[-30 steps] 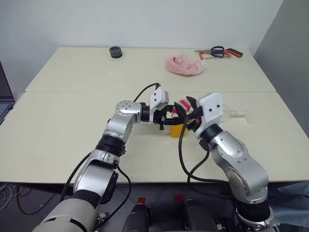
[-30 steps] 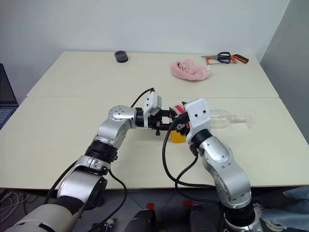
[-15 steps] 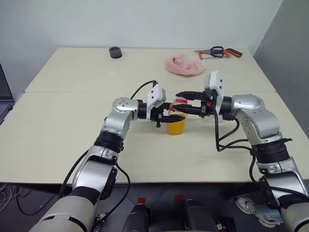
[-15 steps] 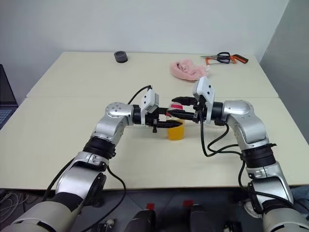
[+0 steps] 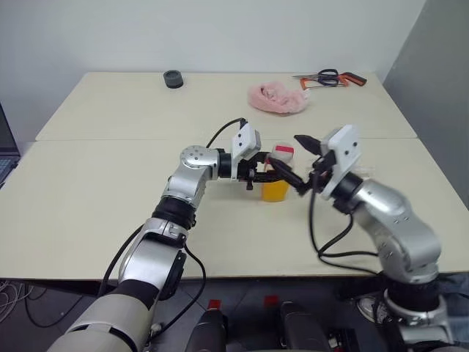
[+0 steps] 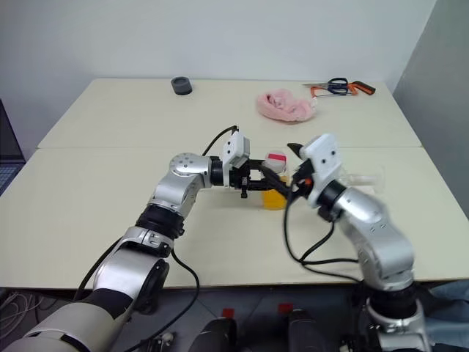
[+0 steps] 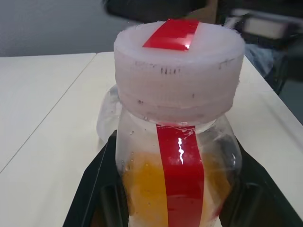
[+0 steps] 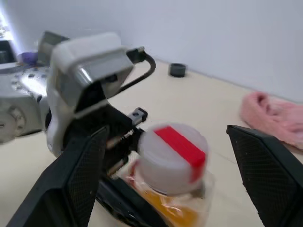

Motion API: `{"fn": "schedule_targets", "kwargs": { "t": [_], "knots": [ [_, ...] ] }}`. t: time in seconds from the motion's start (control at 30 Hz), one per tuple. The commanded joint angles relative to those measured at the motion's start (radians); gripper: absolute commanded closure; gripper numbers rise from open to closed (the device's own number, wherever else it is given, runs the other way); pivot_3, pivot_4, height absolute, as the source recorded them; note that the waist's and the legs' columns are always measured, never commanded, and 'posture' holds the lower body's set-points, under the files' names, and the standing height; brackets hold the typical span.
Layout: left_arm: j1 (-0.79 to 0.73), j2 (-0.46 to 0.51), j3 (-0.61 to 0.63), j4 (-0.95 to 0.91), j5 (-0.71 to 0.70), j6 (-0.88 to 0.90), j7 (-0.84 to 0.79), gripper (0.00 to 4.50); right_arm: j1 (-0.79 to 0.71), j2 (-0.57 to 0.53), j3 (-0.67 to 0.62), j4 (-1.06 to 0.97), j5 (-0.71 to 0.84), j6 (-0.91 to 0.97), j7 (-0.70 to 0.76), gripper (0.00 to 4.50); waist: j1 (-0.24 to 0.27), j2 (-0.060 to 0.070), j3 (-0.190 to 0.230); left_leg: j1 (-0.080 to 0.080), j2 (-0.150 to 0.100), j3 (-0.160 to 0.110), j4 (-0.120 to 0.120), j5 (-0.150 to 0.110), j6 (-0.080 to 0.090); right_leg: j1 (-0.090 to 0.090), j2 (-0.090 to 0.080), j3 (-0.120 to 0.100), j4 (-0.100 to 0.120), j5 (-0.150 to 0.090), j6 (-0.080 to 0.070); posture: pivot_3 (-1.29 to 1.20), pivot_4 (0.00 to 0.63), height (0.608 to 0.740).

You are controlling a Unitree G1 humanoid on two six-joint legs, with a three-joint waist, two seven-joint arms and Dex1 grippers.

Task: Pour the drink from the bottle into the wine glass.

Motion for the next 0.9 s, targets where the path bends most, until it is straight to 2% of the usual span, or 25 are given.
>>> {"fn": "schedule_targets", "kwargs": {
  "t": [0.03, 0.27, 0.7, 0.8, 0.9],
  "knots": [
    [-0.043, -0.007, 0.022, 0.006, -0.004, -0.039, 0.014, 2.68, 0.006, 0.065, 0.043, -0.056, -0.059, 0.049, -0.137, 0.21, 0.003, 0.0, 0.0, 0.0, -0.001, 0.0, 0.0, 0.0, 0.0, 0.0, 0.0, 0.0, 0.001, 0.0, 0.0, 0.0, 0.15, 0.74],
    [-0.068, -0.015, 0.018, 0.062, 0.013, -0.074, 0.012, 2.68, 0.026, 0.131, 0.093, -0.036, -0.153, 0.027, -0.25, 0.21, 0.005, 0.0, 0.0, 0.0, -0.001, 0.0, 0.001, 0.0, 0.0, 0.0, -0.001, 0.0, 0.001, 0.0, 0.0, 0.0, 0.15, 0.74],
    [-0.068, -0.013, 0.022, 0.077, 0.022, -0.088, 0.007, 2.68, 0.045, 0.196, 0.086, 0.019, -0.202, -0.055, -0.295, 0.21, 0.003, 0.0, 0.0, 0.0, -0.001, 0.0, 0.0, 0.0, 0.0, -0.001, 0.0, 0.0, 0.001, 0.0, 0.0, 0.0, 0.15, 0.74],
    [-0.066, -0.012, 0.021, 0.072, 0.022, -0.086, 0.006, 2.68, 0.045, 0.198, 0.089, 0.029, -0.204, -0.065, -0.293, 0.8, 0.003, 0.0, 0.0, 0.0, -0.001, 0.0, 0.0, 0.0, 0.0, -0.001, 0.0, 0.0, 0.001, 0.0, 0.0, 0.0, 0.15, 0.74],
    [-0.061, -0.01, 0.021, 0.066, 0.021, -0.083, 0.003, 2.68, 0.044, 0.198, 0.093, 0.036, -0.206, -0.077, -0.291, 1.88, 0.003, 0.0, 0.0, 0.0, -0.001, 0.0, 0.0, 0.0, 0.0, -0.001, 0.0, 0.0, 0.001, 0.0, 0.0, 0.0, 0.15, 0.74]
  ]
}}
